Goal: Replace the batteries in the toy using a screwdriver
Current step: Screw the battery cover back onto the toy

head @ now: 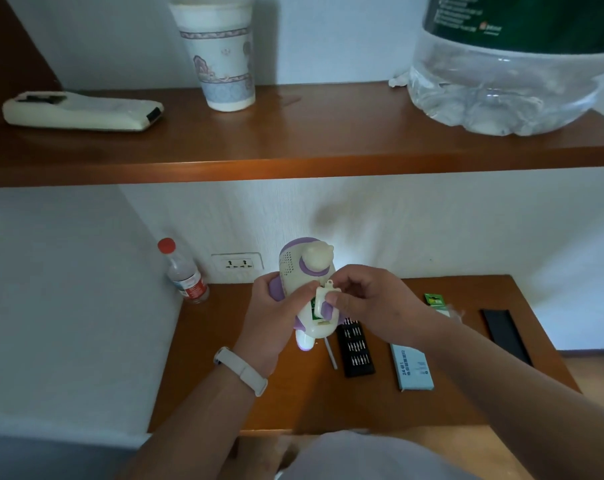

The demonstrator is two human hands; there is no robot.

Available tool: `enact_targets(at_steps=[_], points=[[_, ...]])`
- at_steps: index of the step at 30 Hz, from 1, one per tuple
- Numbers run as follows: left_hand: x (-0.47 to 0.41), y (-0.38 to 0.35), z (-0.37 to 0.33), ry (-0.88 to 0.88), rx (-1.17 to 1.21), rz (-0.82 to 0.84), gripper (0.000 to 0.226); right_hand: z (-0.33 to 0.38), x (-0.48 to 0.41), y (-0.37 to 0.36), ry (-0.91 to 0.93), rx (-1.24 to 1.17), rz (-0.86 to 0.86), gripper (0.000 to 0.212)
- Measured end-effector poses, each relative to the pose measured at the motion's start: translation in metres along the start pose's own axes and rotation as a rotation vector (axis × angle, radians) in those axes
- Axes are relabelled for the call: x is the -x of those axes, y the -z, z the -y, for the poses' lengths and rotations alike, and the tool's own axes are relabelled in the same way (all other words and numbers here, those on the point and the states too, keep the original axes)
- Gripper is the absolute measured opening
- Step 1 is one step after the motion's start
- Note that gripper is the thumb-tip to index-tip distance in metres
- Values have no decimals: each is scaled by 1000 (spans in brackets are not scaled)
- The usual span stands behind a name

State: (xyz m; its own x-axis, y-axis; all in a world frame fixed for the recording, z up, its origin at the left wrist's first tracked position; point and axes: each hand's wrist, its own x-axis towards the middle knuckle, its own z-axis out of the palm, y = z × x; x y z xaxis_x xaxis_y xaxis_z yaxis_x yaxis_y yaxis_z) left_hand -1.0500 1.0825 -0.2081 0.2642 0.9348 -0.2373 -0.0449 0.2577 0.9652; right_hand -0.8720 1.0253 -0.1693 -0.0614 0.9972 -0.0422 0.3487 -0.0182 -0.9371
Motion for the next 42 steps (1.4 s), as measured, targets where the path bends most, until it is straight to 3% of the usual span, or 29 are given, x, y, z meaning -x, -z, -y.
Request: enact_targets(at_steps=[11, 19, 24, 29, 34, 42], points=[[2, 0, -11, 13, -51, 6, 52, 5, -5, 3, 7, 12, 37, 9], [4, -7, -10, 6, -67, -2, 42, 4, -7, 8, 4, 15, 63, 8], [1, -10, -11, 20, -53, -27, 58, 1, -9, 11, 22, 65, 75, 3], [3, -15, -10, 0, -62, -98, 57, -1, -10, 17, 13, 118, 72, 3], [3, -19, -10, -19, -79, -127, 50, 0, -12, 23, -1, 205, 59, 12], [7, -24, -20, 21, 3, -55, 46, 3, -15, 31, 62, 121, 11, 24]])
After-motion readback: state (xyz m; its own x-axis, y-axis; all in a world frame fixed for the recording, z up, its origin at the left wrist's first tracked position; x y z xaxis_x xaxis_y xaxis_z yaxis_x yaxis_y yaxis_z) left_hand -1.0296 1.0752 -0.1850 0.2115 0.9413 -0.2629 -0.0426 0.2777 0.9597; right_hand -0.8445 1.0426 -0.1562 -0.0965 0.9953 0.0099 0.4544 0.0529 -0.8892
